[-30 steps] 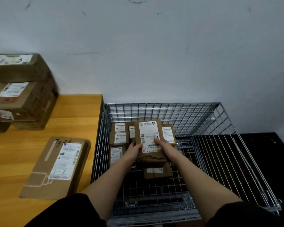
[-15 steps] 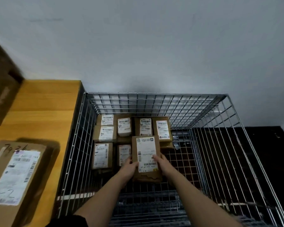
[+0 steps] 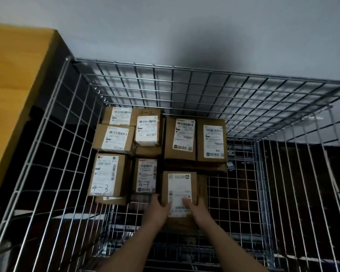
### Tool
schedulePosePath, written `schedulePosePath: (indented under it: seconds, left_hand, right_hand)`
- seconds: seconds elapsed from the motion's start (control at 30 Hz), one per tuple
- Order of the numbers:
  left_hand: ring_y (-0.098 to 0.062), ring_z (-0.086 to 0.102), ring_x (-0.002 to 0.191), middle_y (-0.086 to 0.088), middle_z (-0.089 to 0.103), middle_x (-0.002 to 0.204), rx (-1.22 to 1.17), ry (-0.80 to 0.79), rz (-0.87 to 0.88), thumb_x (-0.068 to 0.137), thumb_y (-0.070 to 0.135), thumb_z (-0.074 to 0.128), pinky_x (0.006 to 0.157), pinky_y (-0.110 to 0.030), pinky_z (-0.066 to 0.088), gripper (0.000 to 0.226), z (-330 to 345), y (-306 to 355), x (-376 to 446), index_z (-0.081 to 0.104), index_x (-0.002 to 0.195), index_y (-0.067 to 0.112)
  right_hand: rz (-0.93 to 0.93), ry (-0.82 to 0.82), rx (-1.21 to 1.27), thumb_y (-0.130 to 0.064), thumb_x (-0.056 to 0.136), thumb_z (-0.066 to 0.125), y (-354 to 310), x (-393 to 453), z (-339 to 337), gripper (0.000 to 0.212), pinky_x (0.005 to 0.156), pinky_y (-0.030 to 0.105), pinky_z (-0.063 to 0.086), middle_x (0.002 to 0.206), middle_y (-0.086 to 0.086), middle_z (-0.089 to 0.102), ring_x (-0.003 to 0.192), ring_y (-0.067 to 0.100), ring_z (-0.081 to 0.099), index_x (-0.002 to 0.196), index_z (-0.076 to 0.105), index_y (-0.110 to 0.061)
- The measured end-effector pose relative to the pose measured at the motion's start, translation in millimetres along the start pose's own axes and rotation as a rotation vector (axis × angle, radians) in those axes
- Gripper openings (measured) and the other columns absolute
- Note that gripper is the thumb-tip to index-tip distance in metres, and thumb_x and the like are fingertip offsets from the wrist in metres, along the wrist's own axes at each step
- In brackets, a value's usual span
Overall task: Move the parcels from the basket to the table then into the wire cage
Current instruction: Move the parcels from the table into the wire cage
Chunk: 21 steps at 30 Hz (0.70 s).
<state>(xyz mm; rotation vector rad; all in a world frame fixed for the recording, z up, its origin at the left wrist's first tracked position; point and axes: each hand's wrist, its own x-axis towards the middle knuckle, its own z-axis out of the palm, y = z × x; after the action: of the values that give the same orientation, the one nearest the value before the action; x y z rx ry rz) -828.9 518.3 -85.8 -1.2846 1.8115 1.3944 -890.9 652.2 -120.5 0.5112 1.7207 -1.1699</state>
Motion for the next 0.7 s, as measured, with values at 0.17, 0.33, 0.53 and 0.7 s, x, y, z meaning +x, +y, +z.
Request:
schedulePosePath:
  seconds: [0.17,0.33,0.53,0.7]
  left_hand:
    - [-0.024,0.055,0.117,-0.007,0.053,0.135,0.03,0.059,0.028,0.095,0.019,0.055,0.085,-0.027,0.044,0.053,9.3,-13.0,37.2,0.033,0.144,0.015]
    - [-0.023,0.054,0.117,-0.005,0.052,0.135,0.201,0.099,0.072,0.093,0.025,0.057,0.091,-0.033,0.049,0.054,15.8,-25.5,58.5,0.035,0.143,0.021]
    - [-0.027,0.057,0.109,-0.011,0.037,0.142,0.428,0.132,0.112,0.096,0.034,0.049,0.083,-0.039,0.053,0.074,22.4,-31.0,66.1,-0.001,0.151,0.034]
    - [-0.022,0.059,0.102,-0.01,0.041,0.136,0.424,0.194,0.232,0.096,0.025,0.051,0.076,-0.036,0.054,0.08,23.4,-38.1,64.1,-0.007,0.15,0.039]
  right_hand:
    - [-0.026,-0.013,-0.041,-0.03,0.093,0.062,2.9,40.7,9.2,0.055,0.068,0.021,0.049,0.129,0.01,0.057,0.102,0.021,0.059,0.137,0.035,-0.009]
    - [-0.023,0.002,-0.061,-0.039,0.091,0.063,13.3,67.6,18.1,0.064,0.096,0.04,0.051,0.131,0.007,0.057,0.115,0.025,0.059,0.14,0.037,-0.009]
    - [-0.078,0.021,-0.064,-0.033,0.098,0.053,11.5,79.2,19.4,0.041,0.088,0.032,0.05,0.125,0.006,0.059,0.103,0.02,0.06,0.13,0.04,-0.012]
    - [-0.126,0.058,-0.217,-0.058,0.091,0.049,23.6,81.0,25.7,0.069,0.098,0.042,0.049,0.137,0.005,0.052,0.115,0.022,0.057,0.143,0.031,-0.016]
